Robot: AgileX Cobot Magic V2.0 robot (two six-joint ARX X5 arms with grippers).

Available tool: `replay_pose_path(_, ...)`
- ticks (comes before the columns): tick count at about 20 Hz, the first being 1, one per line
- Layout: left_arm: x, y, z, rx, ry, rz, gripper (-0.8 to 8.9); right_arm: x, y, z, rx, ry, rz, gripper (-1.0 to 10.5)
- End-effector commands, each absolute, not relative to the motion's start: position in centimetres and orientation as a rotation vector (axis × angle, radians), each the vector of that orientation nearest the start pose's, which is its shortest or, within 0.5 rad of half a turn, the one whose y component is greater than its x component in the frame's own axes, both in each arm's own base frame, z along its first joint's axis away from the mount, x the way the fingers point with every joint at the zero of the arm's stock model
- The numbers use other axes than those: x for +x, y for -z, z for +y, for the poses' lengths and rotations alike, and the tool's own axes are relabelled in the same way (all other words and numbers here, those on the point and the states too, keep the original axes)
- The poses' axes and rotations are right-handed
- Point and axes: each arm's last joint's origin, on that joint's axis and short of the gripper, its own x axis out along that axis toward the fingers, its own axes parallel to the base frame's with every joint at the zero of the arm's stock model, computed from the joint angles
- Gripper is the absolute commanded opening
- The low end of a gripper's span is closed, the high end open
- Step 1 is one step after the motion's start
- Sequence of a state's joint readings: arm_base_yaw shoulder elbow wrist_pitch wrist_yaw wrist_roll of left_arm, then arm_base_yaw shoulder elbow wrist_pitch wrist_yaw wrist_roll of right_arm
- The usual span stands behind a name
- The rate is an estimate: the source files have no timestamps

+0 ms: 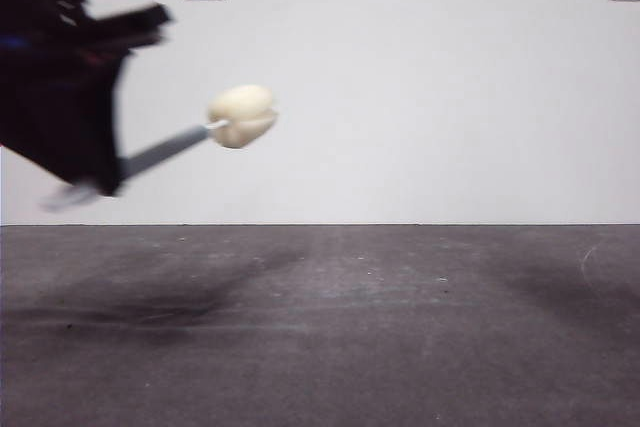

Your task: Pick up the cup brush,pick up the cup,insert the brush into the cup,clean the cup,put the cup brush back,put the cup back to the fixed position on the table

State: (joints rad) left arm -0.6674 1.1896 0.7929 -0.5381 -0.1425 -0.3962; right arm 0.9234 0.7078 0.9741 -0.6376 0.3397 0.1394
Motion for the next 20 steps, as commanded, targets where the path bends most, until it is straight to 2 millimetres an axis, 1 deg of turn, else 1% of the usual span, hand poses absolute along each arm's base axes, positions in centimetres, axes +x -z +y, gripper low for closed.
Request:
replay_pose_path(1,19.8,-21.3,-14.6,-0.072,0.263,0.975,-0.09,7.6,-36.4,8.5,-0.060,-0.550,0.351,-0.1)
replay_pose_path(4,21.2,-18.9,-15.3,-0.070,0.219,1.032,-0.09,6.8,-36.1,7.4,-0.075,-0.547,0.373,-0.1)
replay_pose_path(6,21.8,-18.0,-15.7,-0.085,0.218,1.047,-0.09,6.6,-36.0,7.2,-0.075,-0.545,0.385,-0.1)
replay_pose_path(8,22.3,-17.4,-16.0,-0.118,0.219,1.045,-0.09,6.6,-35.9,7.2,-0.082,-0.544,0.394,-0.1)
replay_pose_path(12,23.0,-17.1,-16.3,-0.165,0.215,1.009,-0.08,6.7,-35.8,7.4,-0.090,-0.554,0.409,-0.1)
replay_pose_path(14,23.2,-16.7,-16.5,-0.168,0.208,1.013,-0.08,6.7,-35.8,7.5,-0.078,-0.576,0.417,-0.1)
replay_pose_path(17,23.5,-15.2,-16.8,-0.166,0.205,1.055,-0.08,6.7,-35.8,7.5,-0.073,-0.591,0.420,-0.1)
replay_pose_path(20,23.7,-14.3,-16.9,-0.153,0.198,1.090,-0.08,6.7,-35.8,7.5,-0.073,-0.591,0.420,-0.1)
